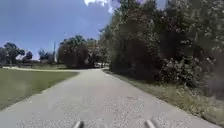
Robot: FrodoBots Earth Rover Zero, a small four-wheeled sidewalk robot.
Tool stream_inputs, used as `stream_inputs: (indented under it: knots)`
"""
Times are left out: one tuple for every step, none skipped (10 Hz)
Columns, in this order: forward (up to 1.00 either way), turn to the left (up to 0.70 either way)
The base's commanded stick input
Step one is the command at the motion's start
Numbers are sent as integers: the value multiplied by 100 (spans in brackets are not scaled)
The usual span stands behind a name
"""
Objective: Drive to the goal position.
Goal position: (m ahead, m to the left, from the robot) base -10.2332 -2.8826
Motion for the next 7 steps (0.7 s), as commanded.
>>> stream_inputs:
  knots:
    - [50,25]
    - [50,25]
    - [50,25]
    - [50,25]
    - [50,25]
    - [50,25]
    - [50,25]
